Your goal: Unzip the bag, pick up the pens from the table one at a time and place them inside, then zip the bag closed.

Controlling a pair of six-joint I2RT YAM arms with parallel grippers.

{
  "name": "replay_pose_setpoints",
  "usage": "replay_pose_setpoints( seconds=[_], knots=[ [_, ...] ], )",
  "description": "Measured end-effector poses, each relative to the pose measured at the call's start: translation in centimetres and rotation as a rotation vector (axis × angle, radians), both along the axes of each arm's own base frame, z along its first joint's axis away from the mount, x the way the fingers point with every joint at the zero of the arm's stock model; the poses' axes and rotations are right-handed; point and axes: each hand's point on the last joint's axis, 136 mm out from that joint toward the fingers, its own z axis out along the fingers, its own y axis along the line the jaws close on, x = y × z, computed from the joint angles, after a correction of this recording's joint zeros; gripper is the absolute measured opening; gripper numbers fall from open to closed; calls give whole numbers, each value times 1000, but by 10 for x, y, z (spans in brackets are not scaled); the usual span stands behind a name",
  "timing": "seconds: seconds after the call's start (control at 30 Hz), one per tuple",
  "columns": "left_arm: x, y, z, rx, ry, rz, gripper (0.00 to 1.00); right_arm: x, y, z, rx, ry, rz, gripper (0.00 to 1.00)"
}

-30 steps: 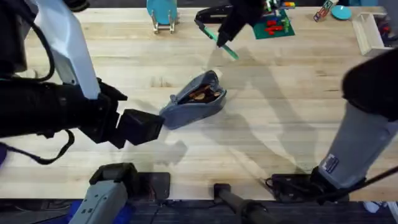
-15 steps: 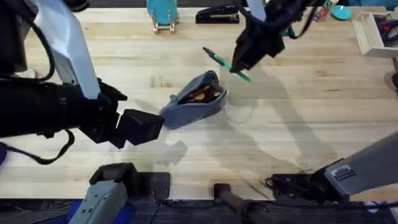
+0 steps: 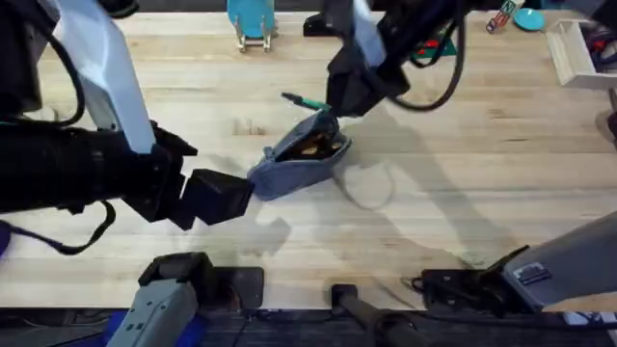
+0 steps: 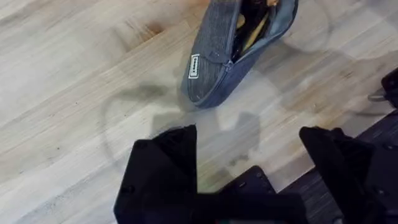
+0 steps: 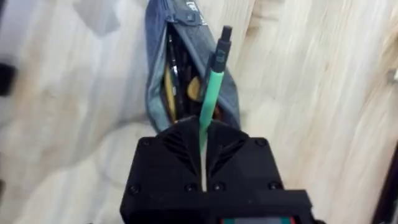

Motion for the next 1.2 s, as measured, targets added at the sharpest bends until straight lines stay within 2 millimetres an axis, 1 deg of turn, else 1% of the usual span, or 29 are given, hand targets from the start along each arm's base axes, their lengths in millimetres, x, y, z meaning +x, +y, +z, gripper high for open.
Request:
replay_pose_setpoints(
  seconds=[0.07,0.17,0.27,0.5,0.6,0.67,0.93,1.2],
  knots=[
    [0,0,0,0,0,0,995,3,4,-10,-8,-41,35,37],
    [0,0,0,0,0,0,995,1,4,-24,-37,-71,88,37],
    [0,0,0,0,0,0,995,0,3,-27,-46,-101,140,37],
    [0,0,0,0,0,0,995,-3,6,-25,-19,-146,237,37],
    [0,0,0,0,0,0,995,-7,6,-26,-13,-133,255,37],
    [0,0,0,0,0,0,995,-11,7,-30,-19,-113,267,37],
    [0,0,0,0,0,0,995,-15,12,-62,-53,-30,299,37],
    [0,0,0,0,0,0,995,-14,12,-83,-75,20,308,37]
  ],
)
